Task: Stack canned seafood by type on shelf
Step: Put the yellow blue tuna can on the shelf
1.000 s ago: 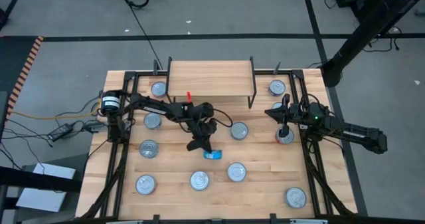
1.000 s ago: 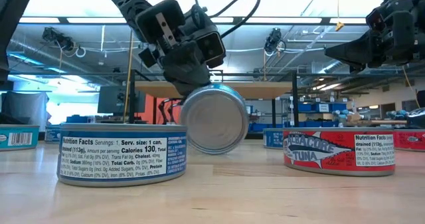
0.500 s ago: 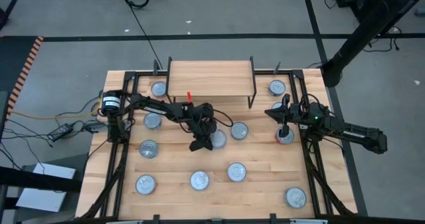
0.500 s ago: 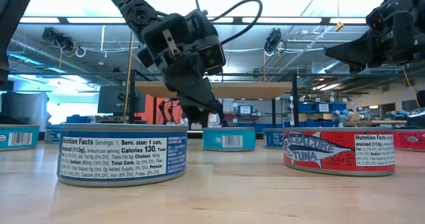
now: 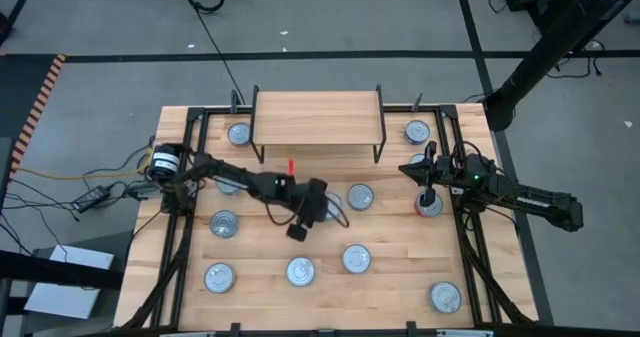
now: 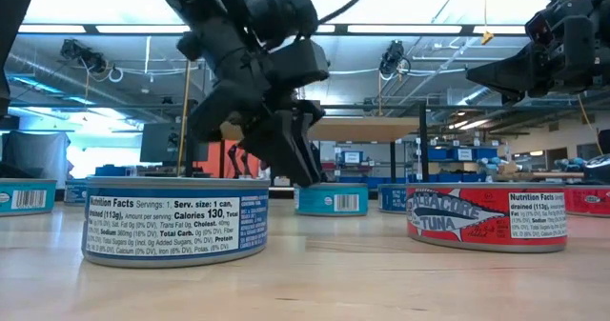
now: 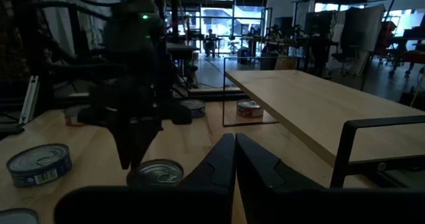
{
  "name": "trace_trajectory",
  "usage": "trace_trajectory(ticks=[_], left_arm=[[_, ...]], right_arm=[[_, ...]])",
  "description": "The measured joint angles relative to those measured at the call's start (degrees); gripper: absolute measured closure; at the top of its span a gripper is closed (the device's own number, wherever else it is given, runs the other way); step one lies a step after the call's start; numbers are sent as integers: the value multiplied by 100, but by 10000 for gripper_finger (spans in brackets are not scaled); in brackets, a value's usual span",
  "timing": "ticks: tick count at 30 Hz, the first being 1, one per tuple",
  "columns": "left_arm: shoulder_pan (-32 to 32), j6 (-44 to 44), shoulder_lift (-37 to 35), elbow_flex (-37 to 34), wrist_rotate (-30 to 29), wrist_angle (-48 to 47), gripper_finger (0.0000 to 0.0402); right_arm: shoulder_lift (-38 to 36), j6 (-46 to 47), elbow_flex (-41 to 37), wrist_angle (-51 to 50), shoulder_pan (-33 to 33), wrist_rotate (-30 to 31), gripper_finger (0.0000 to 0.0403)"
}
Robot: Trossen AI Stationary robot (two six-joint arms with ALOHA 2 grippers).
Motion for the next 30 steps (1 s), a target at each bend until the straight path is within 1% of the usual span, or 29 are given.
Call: trace_trajectory(ticks=[5,8,13,16,20,25,27,30], left_arm=[[-193,171,3,-4,-1014,-37,320],[-247,208,7,-10,-1326,-46,321],[-407,541,17,19,-1559,-87,321],[-466,587,30,88,-1690,-97,316],[-441,487,31,215,-1779,-189,296],[-409,267,31,236,-1595,-388,261],[-418,274,47,236,-1673,-417,256],[-412,286,62,234,-1752,-407,259]], right_arm=[[0,1,2,-2,-2,2,378],[0,-1,0,0,-2,0,378],[0,-1,0,0,-2,0,378],[0,1,0,0,-2,0,378],[0,0,0,0,-1,1,378],[0,-1,0,0,0,0,378],[0,0,0,-1,-2,1,378],[0,1,0,0,-2,1,378]])
